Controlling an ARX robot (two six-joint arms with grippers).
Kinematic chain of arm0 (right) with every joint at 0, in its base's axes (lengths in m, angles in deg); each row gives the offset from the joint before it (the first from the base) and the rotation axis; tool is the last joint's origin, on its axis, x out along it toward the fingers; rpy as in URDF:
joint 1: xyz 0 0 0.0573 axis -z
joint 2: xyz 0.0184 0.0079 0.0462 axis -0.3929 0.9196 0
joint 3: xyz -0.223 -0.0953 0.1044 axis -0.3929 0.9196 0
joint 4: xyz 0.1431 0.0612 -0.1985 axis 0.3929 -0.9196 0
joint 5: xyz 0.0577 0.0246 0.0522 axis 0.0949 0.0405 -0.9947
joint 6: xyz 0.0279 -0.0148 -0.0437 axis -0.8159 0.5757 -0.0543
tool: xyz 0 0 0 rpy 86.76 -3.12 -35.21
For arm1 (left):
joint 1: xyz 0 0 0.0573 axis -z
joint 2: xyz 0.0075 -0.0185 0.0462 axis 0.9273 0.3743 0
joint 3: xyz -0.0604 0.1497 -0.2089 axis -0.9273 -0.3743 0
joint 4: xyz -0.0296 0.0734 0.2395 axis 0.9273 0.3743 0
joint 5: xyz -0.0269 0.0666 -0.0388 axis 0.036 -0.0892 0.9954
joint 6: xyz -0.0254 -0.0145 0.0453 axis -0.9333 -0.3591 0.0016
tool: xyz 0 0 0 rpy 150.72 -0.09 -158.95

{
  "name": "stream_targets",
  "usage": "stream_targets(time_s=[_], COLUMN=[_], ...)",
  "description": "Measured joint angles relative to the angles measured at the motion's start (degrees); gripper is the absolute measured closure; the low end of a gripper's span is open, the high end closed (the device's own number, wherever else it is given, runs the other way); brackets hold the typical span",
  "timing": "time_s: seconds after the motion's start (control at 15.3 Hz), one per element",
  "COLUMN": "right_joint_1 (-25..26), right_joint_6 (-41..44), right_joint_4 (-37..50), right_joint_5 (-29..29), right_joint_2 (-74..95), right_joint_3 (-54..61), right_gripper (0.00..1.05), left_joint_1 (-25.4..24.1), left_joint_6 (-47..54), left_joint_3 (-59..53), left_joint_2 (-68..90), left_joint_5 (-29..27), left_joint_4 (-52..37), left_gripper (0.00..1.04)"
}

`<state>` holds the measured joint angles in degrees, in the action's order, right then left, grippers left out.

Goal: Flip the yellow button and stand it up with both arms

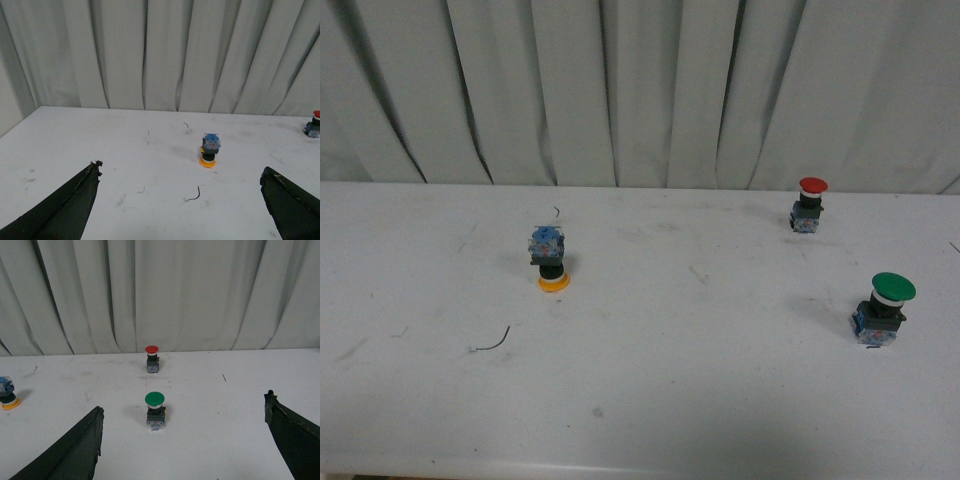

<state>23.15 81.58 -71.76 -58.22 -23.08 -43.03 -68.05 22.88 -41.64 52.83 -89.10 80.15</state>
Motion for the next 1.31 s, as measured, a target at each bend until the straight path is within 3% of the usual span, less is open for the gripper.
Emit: stream_targets(time_s=[1.31], right_joint_1=[0.0], right_joint_6=[0.0], right_joint_4=[0.0], right_joint_5=[0.0], right_joint_2=[0.0], right_joint_3=[0.0], right_gripper=[0.07], left_joint_1=[0.0], left_joint_6=[0.0], left_joint_3=[0.0], left_joint_2=[0.0], left_joint_5=[0.0], left_joint_4=[0.02], left_gripper=[0.07])
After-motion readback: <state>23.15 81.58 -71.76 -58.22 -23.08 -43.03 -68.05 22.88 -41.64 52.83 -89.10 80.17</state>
